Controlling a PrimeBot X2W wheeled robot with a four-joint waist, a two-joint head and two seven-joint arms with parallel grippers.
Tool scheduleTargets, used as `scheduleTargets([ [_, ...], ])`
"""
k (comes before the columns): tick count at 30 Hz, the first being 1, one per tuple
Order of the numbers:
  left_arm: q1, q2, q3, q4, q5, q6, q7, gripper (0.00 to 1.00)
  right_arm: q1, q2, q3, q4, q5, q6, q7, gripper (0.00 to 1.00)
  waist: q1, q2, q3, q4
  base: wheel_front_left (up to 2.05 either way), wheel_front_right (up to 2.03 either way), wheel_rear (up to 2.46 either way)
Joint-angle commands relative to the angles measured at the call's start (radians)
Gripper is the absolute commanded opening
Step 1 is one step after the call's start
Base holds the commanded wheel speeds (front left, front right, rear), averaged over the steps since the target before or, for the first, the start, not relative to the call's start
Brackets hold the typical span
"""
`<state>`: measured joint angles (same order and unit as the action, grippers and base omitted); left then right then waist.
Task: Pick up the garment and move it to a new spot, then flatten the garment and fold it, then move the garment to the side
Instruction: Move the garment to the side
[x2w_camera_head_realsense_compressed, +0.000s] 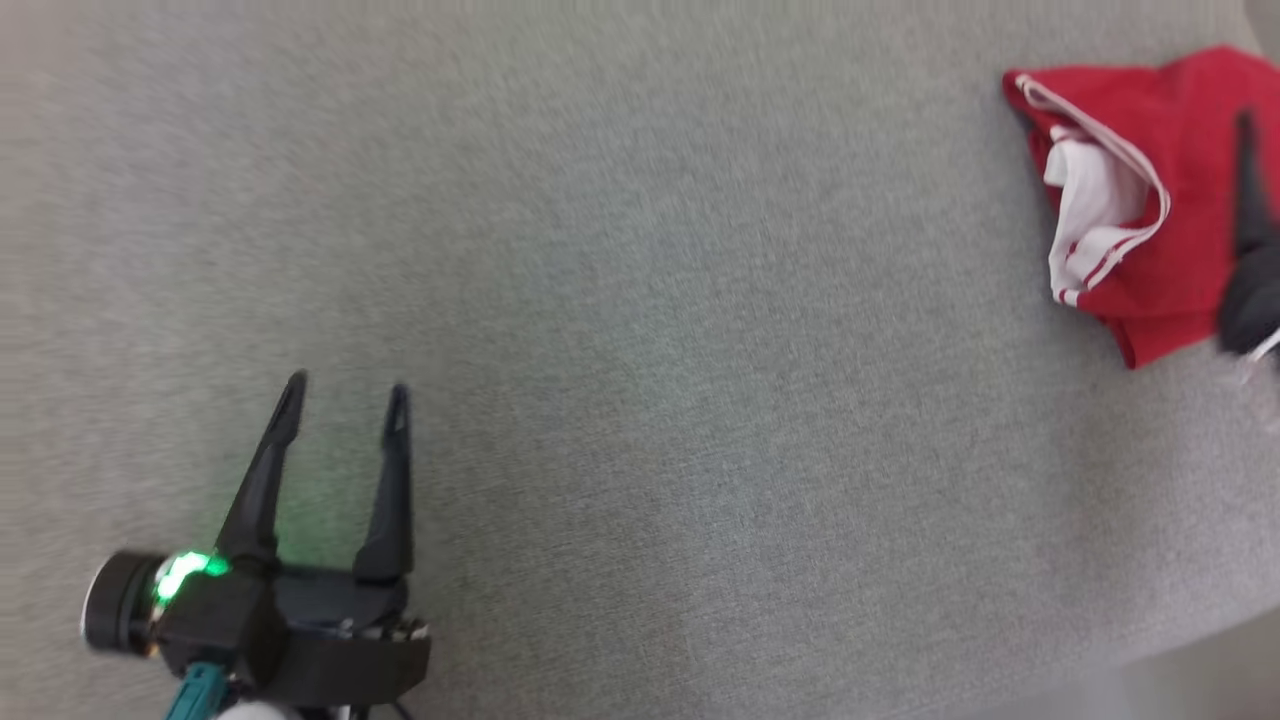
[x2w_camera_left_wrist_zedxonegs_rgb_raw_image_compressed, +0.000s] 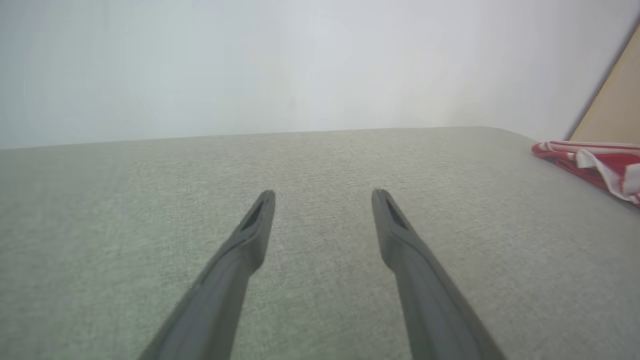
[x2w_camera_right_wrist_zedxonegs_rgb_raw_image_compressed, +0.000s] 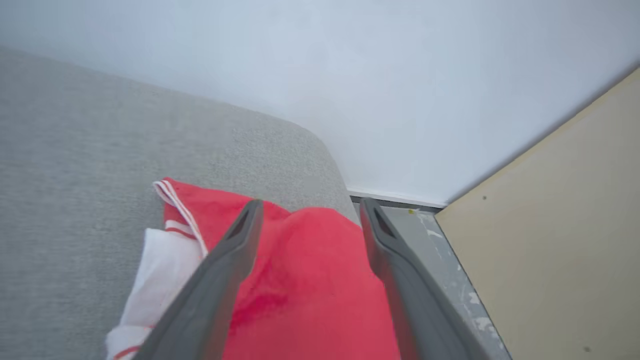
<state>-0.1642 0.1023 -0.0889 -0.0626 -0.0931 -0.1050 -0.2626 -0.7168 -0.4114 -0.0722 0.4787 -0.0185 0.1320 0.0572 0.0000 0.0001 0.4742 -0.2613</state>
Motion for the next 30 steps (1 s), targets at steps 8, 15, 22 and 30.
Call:
scheduleTargets([
  [8, 0.113, -0.031, 0.094, 0.056, -0.040, 0.021, -0.003, 1.00, 0.210, 0.045, 0.091, -0.142, 0.194, -0.003, -0.084, 1.00, 0.0000, -0.0001, -0.249, 0.127, 0.00, 0.00, 0.00],
  [15, 0.199, -0.043, 0.151, 0.137, -0.049, 0.018, -0.003, 1.00, 0.416, 0.094, 0.094, -0.229, 0.244, -0.003, -0.129, 1.00, 0.0000, -0.0001, -0.392, 0.192, 0.00, 0.00, 0.00],
  [22, 0.262, -0.046, 0.185, 0.189, -0.040, 0.010, -0.003, 1.00, 0.586, 0.142, 0.094, -0.296, 0.233, -0.003, -0.156, 1.00, 0.0000, -0.0001, -0.476, 0.222, 0.00, 0.00, 0.00],
  [30, 0.284, -0.049, 0.212, 0.209, -0.042, -0.005, -0.003, 1.00, 0.669, 0.202, 0.088, -0.307, 0.218, -0.003, -0.176, 1.00, 0.0000, -0.0001, -0.503, 0.239, 0.00, 0.00, 0.00],
])
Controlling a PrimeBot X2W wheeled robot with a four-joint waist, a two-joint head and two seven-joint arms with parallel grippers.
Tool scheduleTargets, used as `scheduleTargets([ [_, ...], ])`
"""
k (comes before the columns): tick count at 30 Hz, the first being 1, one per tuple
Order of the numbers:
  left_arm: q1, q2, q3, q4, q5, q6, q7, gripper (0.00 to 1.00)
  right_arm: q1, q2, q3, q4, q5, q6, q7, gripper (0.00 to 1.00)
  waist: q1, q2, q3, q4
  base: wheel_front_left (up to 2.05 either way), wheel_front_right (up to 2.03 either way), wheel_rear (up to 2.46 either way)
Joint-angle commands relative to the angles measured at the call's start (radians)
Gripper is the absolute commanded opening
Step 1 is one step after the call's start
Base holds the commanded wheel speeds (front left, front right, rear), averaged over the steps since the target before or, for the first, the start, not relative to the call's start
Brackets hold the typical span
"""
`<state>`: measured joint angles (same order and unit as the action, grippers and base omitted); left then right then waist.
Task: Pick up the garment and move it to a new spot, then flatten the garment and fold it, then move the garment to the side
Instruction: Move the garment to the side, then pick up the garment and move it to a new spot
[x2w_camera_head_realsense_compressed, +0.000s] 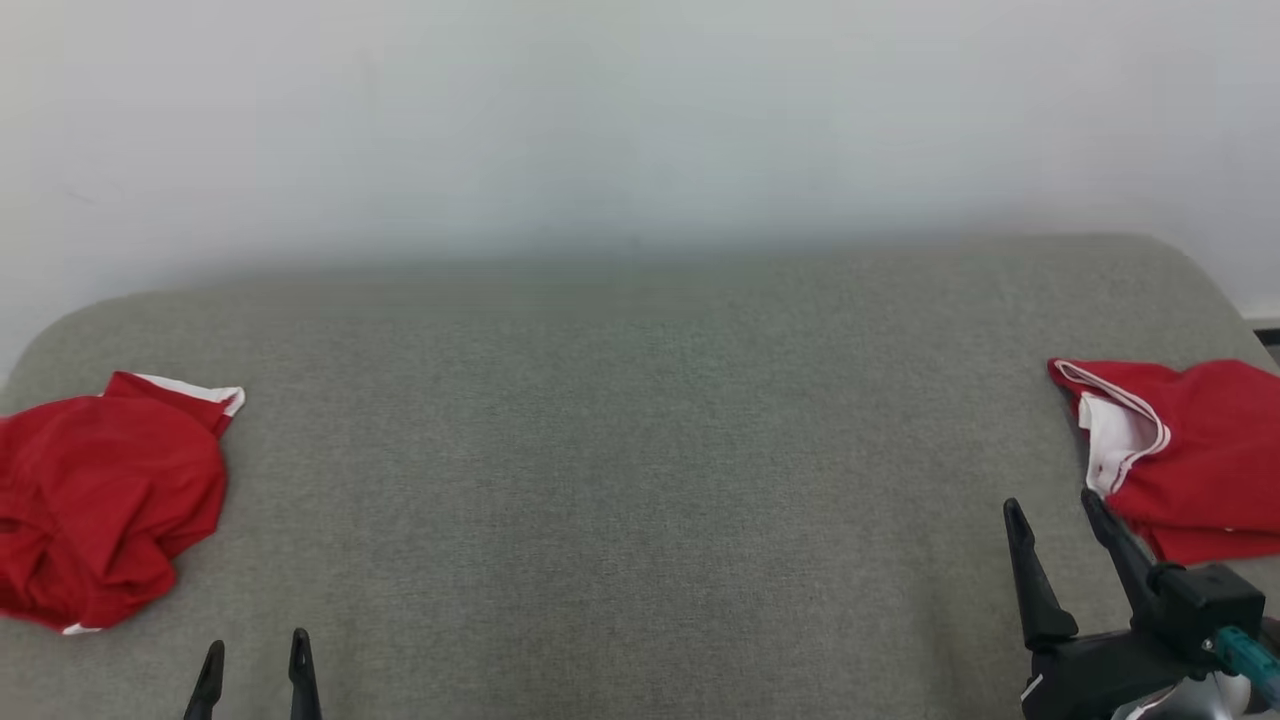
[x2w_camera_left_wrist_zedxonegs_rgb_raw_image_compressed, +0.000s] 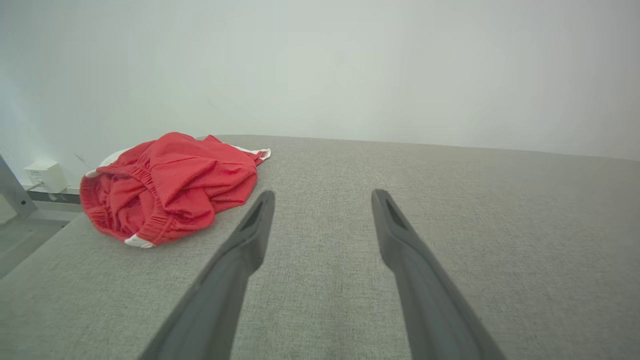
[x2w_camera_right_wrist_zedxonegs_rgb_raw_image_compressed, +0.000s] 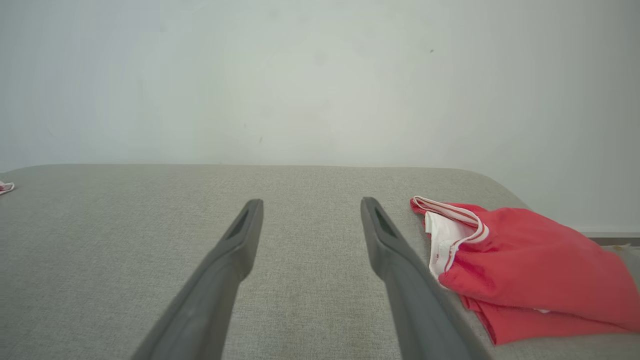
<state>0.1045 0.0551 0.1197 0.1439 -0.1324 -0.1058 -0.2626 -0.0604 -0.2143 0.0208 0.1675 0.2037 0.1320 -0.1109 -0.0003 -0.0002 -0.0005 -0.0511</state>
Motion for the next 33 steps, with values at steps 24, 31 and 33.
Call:
scheduleTargets([
  [24, 0.021, -0.005, 0.009, 0.061, -0.001, -0.018, -0.003, 1.00, 0.071, 0.093, -0.032, 0.120, -0.062, -0.003, -0.127, 1.00, 0.0003, 0.0002, -0.041, 0.037, 0.00, 0.00, 0.00],
  [31, 0.015, -0.005, 0.004, 0.060, -0.004, -0.020, -0.003, 1.00, 0.067, 0.100, -0.026, 0.115, -0.063, -0.003, -0.132, 1.00, 0.0003, 0.0002, -0.043, 0.045, 0.00, 0.00, 0.00],
  [33, 0.014, -0.006, 0.003, 0.054, -0.008, -0.019, -0.003, 1.00, 0.067, 0.102, -0.025, 0.118, -0.051, -0.003, -0.132, 1.00, 0.0003, 0.0002, -0.043, 0.049, 0.00, 0.00, 0.00],
])
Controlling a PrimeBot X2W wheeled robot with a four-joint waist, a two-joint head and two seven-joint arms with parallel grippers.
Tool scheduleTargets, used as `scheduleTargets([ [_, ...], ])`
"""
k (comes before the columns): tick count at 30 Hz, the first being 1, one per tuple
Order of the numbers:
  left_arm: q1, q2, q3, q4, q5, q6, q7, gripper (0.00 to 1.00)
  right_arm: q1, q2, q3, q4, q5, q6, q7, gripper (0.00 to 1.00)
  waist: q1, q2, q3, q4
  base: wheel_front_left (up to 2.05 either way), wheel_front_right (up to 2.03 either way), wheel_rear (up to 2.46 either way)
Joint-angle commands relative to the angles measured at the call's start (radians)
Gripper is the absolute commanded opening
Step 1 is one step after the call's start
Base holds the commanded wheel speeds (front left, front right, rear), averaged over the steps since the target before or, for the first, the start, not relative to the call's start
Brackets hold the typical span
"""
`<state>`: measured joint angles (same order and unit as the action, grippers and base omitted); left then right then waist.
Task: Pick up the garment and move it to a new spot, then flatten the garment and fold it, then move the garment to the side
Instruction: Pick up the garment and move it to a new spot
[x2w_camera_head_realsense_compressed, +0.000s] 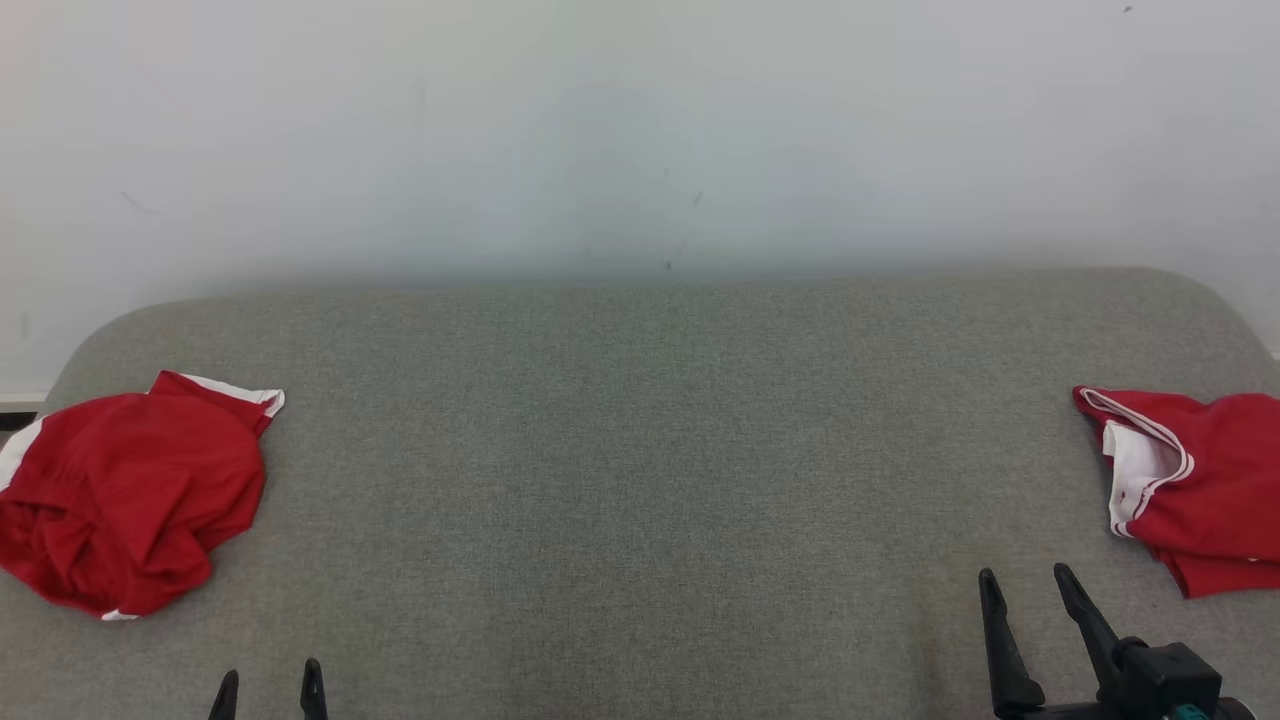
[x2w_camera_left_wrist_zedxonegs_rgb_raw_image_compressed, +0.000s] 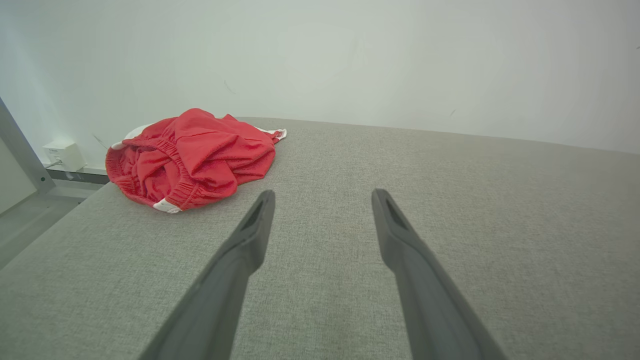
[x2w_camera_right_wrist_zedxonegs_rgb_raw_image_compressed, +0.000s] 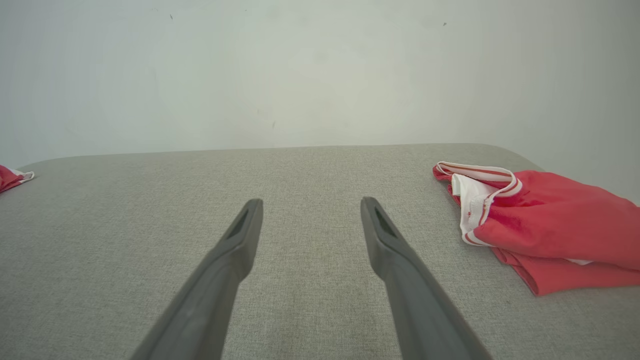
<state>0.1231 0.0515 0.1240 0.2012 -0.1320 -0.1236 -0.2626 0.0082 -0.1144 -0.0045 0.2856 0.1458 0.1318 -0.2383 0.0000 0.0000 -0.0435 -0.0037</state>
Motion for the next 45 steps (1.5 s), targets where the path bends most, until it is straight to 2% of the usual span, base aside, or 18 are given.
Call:
scheduleTargets([
  [1, -0.005, -0.002, -0.003, -0.005, -0.011, 0.000, -0.003, 1.00, -0.002, 0.002, 0.001, 0.001, 0.006, -0.003, -0.004, 1.00, 0.0000, 0.0000, -0.001, 0.003, 0.00, 0.00, 0.00],
  [9, -0.010, -0.002, -0.005, -0.010, -0.008, 0.001, -0.003, 1.00, -0.004, 0.001, 0.014, 0.001, 0.012, -0.003, -0.005, 1.00, 0.0000, 0.0000, -0.001, 0.029, 0.00, 0.00, 0.00],
  [15, -0.014, -0.002, 0.001, -0.008, 0.006, 0.001, -0.003, 1.00, -0.005, 0.003, 0.030, -0.004, 0.011, -0.003, 0.001, 1.00, 0.0000, 0.0000, -0.007, 0.106, 0.00, 0.00, 0.00],
  [23, 0.013, -0.001, 0.017, -0.011, 0.027, -0.003, -0.003, 1.00, -0.005, 0.008, 0.059, 0.000, 0.016, -0.003, 0.003, 1.00, 0.0000, 0.0000, -0.024, 0.244, 0.00, 0.00, 0.00],
  [24, 0.013, -0.001, 0.017, -0.011, 0.027, -0.003, -0.003, 1.00, -0.005, 0.008, 0.059, 0.000, 0.016, -0.003, 0.003, 1.00, 0.0000, 0.0000, -0.024, 0.244, 0.00, 0.00, 0.00],
  [27, 0.025, -0.001, 0.029, -0.011, 0.034, -0.004, -0.003, 1.00, -0.010, 0.011, 0.079, 0.006, 0.020, -0.003, 0.000, 1.00, 0.0000, 0.0000, -0.033, 0.313, 0.00, 0.00, 0.00],
  [28, 0.025, -0.001, 0.029, -0.011, 0.034, -0.004, -0.003, 1.00, -0.010, 0.011, 0.079, 0.006, 0.020, -0.003, 0.000, 1.00, 0.0000, 0.0000, -0.033, 0.313, 0.00, 0.00, 0.00],
  [36, 0.046, 0.000, 0.045, -0.016, 0.044, -0.007, -0.003, 1.00, -0.004, 0.022, 0.116, 0.026, 0.032, -0.003, -0.009, 1.00, 0.0000, 0.0000, -0.048, 0.439, 0.00, 0.00, 0.00],
  [45, 0.071, 0.000, 0.093, -0.043, 0.025, -0.001, -0.003, 1.00, -0.061, 0.020, 0.183, 0.043, 0.040, -0.003, -0.010, 1.00, 0.0000, 0.0000, -0.025, 0.484, 0.00, 0.00, 0.00],
])
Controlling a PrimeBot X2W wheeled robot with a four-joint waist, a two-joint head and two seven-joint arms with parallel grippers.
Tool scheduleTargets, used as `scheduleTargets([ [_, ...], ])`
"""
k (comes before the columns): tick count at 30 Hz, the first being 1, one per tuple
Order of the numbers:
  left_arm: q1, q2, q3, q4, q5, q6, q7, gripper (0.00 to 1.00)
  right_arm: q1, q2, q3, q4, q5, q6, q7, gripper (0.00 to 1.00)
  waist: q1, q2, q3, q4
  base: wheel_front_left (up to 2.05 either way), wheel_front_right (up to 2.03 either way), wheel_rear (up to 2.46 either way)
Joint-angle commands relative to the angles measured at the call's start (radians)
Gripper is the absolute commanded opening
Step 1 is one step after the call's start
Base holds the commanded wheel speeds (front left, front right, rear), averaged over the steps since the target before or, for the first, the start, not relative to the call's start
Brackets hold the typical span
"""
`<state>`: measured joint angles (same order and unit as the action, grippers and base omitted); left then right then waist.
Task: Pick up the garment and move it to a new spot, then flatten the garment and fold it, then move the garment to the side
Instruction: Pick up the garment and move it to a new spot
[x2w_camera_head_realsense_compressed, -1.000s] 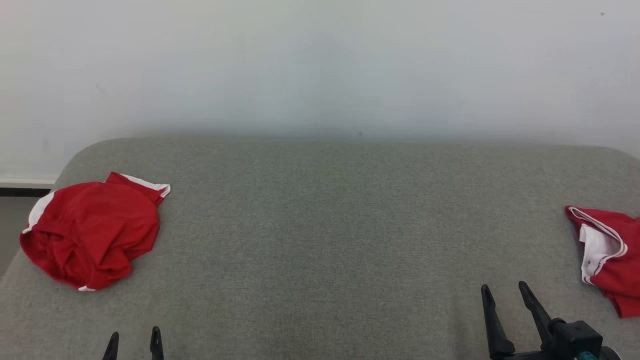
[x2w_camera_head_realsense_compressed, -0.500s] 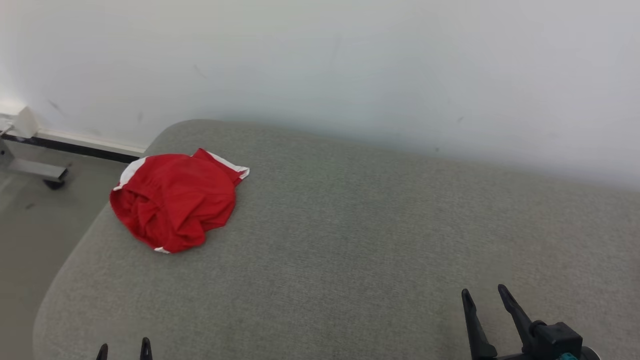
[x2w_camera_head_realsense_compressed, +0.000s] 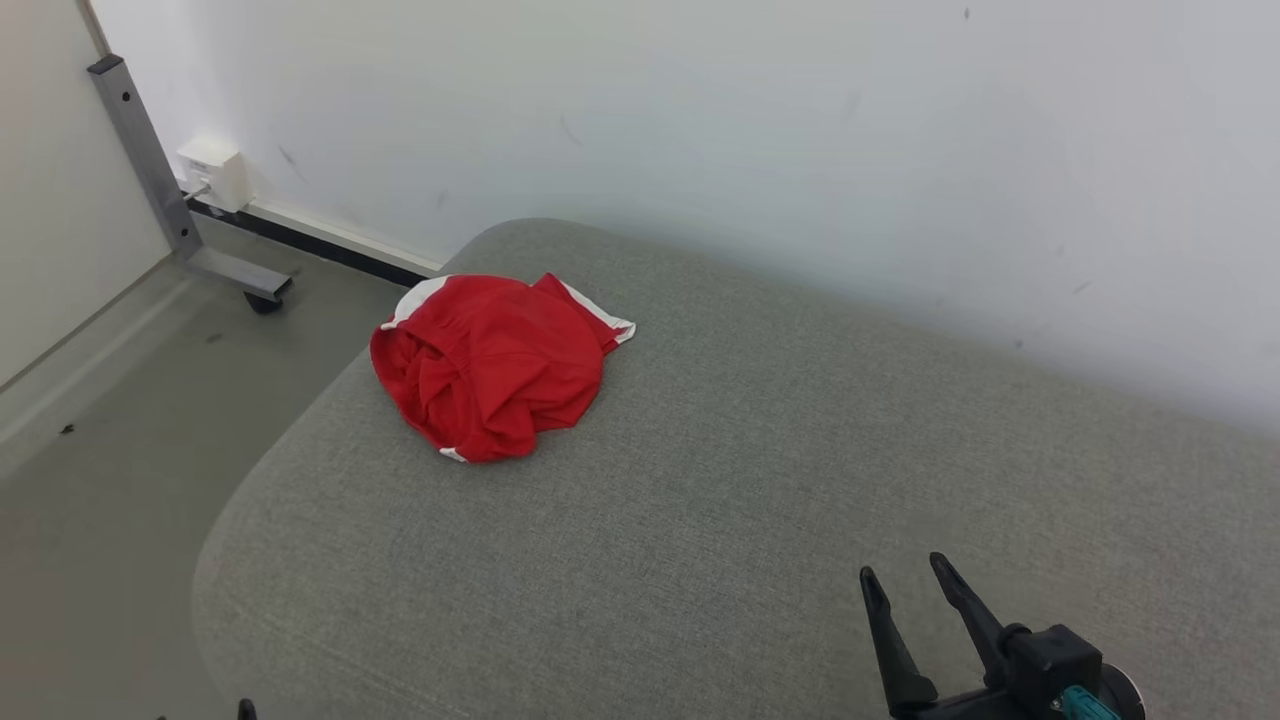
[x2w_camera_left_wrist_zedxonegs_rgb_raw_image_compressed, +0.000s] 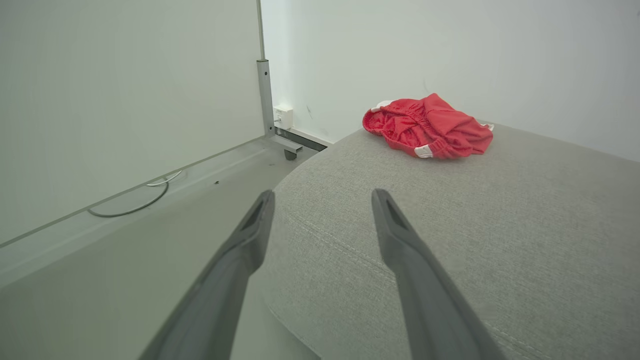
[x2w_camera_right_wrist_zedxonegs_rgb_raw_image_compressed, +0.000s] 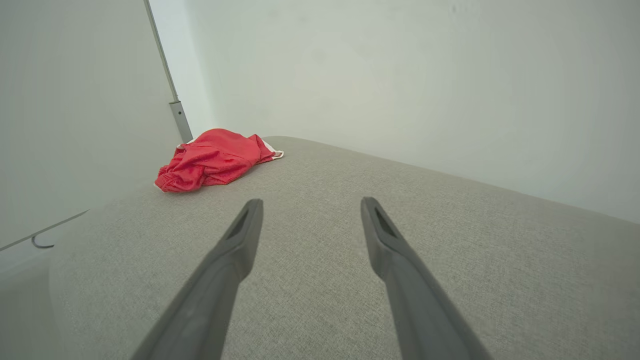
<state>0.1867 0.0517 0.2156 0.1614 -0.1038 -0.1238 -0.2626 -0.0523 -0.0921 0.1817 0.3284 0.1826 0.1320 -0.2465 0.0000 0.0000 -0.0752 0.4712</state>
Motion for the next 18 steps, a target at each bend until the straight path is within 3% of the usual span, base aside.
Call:
scheduleTargets([
  [1, 0.013, -0.001, 0.005, -0.006, -0.005, 0.001, -0.003, 1.00, -0.007, -0.005, 0.004, 0.003, 0.005, -0.003, -0.002, 1.00, 0.0000, 0.0000, 0.009, 0.011, 0.00, 0.00, 0.00],
  [18, 0.016, -0.002, -0.001, 0.006, -0.013, 0.007, -0.003, 1.00, -0.001, -0.015, 0.016, 0.023, 0.031, -0.003, -0.012, 1.00, 0.0000, 0.0000, 0.007, 0.008, 0.00, 0.00, 0.00],
])
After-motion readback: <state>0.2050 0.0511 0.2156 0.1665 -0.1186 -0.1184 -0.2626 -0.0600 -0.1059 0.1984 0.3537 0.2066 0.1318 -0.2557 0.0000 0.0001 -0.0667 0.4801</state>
